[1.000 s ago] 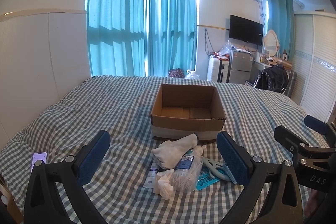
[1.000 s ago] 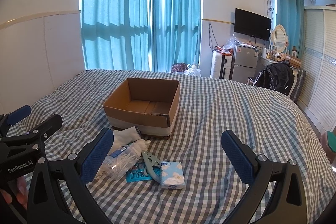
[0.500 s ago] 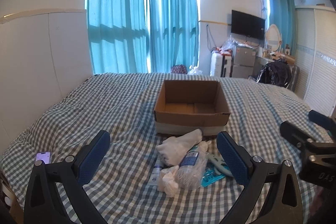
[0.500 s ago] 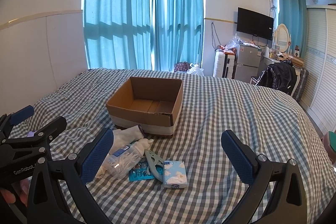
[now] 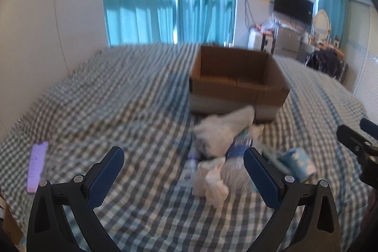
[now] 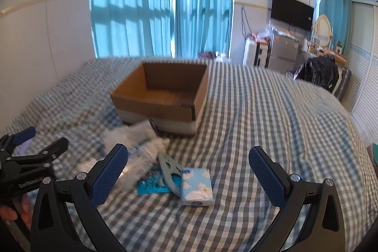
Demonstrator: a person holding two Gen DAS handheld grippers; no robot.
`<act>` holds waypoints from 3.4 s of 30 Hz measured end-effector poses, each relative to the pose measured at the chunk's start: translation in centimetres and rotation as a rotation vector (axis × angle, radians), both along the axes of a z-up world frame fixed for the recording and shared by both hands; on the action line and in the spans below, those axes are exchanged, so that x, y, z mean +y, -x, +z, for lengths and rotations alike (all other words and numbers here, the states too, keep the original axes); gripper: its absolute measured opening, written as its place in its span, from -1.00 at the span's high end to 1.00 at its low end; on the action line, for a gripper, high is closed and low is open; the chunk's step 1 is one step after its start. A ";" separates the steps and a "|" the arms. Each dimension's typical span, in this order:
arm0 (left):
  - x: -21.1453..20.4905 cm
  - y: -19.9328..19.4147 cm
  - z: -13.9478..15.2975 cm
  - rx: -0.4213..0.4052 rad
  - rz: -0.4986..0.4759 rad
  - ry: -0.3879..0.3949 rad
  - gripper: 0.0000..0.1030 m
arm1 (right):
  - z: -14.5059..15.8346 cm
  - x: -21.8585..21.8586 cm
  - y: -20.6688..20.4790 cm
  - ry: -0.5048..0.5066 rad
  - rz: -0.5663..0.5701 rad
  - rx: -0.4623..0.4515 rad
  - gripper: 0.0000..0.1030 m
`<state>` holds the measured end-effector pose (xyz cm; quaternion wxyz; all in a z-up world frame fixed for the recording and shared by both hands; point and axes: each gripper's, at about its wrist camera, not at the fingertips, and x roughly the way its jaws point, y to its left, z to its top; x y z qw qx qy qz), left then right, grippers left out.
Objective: Organize objects
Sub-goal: 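Grasp the white lace cloth with the left tool while the right grasps the cloud-print tissue pack, then carry the lace cloth and tissue pack over the cardboard box with both tools, then open both tools to drop the cloth and tissue pack into the box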
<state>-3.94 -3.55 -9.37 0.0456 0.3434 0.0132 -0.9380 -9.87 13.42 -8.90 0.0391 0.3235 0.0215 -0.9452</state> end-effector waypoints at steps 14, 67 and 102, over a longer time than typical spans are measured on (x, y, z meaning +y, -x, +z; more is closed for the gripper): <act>1.4 2.9 -8.6 -0.182 -0.075 0.021 -0.40 | -10.1 1.3 5.2 -0.010 -0.026 -0.264 -0.84; 2.3 7.7 9.6 0.227 -0.168 -0.009 0.72 | 9.2 -3.2 5.1 0.048 0.193 0.132 -0.01; 3.5 27.0 -3.3 -0.015 -0.164 -0.048 0.29 | -0.9 -2.0 28.2 0.137 0.168 -0.044 -0.21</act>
